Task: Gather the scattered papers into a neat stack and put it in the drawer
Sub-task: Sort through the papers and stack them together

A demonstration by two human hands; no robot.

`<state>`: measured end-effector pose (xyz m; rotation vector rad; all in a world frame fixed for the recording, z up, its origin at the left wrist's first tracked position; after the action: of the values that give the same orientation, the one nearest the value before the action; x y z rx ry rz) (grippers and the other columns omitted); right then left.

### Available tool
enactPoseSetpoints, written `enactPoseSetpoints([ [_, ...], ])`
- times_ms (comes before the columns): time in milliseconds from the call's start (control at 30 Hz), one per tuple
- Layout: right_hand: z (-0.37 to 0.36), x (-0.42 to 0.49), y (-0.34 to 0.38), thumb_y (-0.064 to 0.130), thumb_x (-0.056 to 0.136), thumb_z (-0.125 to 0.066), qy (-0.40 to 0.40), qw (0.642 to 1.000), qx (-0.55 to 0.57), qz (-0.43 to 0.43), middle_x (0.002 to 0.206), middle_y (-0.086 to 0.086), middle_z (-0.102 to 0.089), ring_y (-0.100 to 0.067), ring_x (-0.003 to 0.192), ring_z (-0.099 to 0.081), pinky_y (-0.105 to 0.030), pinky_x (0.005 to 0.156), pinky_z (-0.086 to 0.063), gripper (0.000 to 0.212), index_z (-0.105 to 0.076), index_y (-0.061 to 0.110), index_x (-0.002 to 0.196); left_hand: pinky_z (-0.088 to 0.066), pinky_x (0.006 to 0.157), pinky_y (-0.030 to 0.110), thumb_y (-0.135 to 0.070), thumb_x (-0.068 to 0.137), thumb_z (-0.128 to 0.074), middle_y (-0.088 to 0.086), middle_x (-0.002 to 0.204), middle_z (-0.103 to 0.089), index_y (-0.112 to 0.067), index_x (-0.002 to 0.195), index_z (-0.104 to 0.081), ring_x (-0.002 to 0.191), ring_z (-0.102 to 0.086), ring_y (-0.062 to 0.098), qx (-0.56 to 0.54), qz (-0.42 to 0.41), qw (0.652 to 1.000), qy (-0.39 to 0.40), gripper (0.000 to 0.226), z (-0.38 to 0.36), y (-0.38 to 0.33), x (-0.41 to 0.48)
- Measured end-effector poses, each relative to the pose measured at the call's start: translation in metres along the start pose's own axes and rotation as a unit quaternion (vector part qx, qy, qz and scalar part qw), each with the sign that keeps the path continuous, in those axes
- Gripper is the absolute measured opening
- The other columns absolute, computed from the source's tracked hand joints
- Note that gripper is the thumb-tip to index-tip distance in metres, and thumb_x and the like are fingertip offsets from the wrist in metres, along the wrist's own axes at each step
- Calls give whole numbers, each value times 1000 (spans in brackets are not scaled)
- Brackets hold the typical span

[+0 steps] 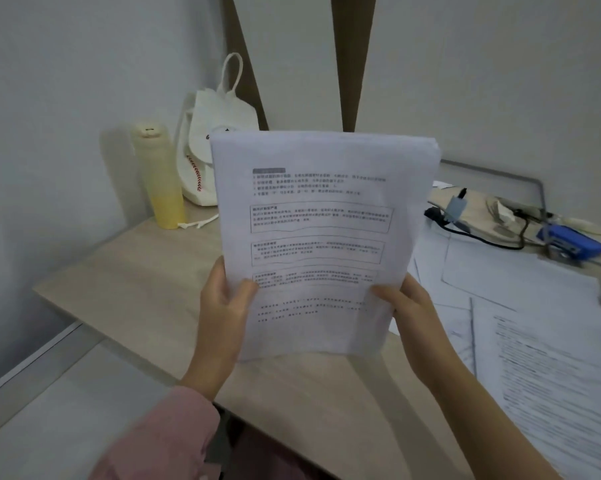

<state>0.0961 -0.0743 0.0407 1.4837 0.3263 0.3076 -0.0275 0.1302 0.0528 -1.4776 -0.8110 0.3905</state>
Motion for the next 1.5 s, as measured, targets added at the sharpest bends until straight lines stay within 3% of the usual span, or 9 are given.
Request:
enactPoseSetpoints([
  [167,13,-14,-15,8,90,-46,-16,999,-8,-41,101,13,-70,1,86,-67,-14,65,-50,32,-63,26,111,-51,62,14,-7,84,-52,-12,90,-70,-24,96,-63,84,-66,7,7,55,998,8,24,-10,21,-10],
  [433,84,-36,-17,17,91,-49,-115,990,-61,-63,104,3,-70,-17,95,-65,-38,84,-52,22,-63,21,107,-52,87,47,-20,78,-54,2,107,-69,-19,105,-59,98,-65,23,36,154,980,118,28,-76,32,-26],
  [667,201,-76,-34,12,88,-51,-247,955,-104,-126,98,-8,-66,-29,89,-63,-42,80,-50,20,-57,15,106,-46,99,46,-21,84,-50,-6,120,-63,-28,122,-51,109,-60,17,68,221,926,297,39,-190,57,-76],
  [867,276,-108,-57,3,87,-49,-342,917,-146,-146,83,-4,-60,-14,69,-54,-29,59,-42,15,-54,12,99,-49,95,40,-27,81,-49,-17,114,-64,-40,112,-53,104,-62,9,78,250,876,406,34,-264,70,-125],
  [967,298,-116,-69,-1,84,-49,-364,894,-209,-156,86,-4,-62,-20,74,-55,-30,61,-42,23,-59,8,102,-52,92,41,-30,73,-51,-10,119,-60,-44,100,-60,105,-61,14,94,217,882,408,31,-289,82,-131],
  [1167,321,-126,-99,2,77,-55,-378,862,-251,-228,112,-19,-63,-35,101,-60,-48,91,-49,36,-66,13,110,-47,98,44,-46,59,-52,-4,134,-50,-39,120,-50,114,-56,16,112,258,866,413,62,-309,125,-145],
  [1300,327,-126,-99,-3,84,-53,-379,869,-206,-241,103,-11,-59,-22,92,-52,-30,80,-39,38,-57,-1,122,-47,98,42,-31,70,-56,-5,125,-58,-36,114,-55,112,-58,15,88,284,865,403,44,-310,112,-143],
  [1433,334,-120,-103,2,86,-54,-359,874,-211,-249,98,-12,-58,-20,90,-49,-34,84,-41,34,-57,-2,120,-48,85,35,-22,76,-53,5,109,-68,-15,99,-57,97,-64,20,85,321,866,373,23,-303,116,-135],
  [1500,332,-119,-102,5,85,-55,-345,878,-206,-259,90,-13,-60,-22,78,-52,-31,68,-41,22,-63,3,106,-48,84,36,-22,77,-52,5,108,-69,-14,99,-56,94,-65,21,97,323,867,366,23,-302,119,-133],
])
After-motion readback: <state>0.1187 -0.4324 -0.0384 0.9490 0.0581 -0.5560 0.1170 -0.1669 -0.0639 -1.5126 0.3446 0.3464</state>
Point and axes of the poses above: each hand's wrist, its own x-axis towards the middle knuckle, its own z-axis out of the back of the hand, y = z × x, the point moved 8 cm from there along x, towards the middle knuckle
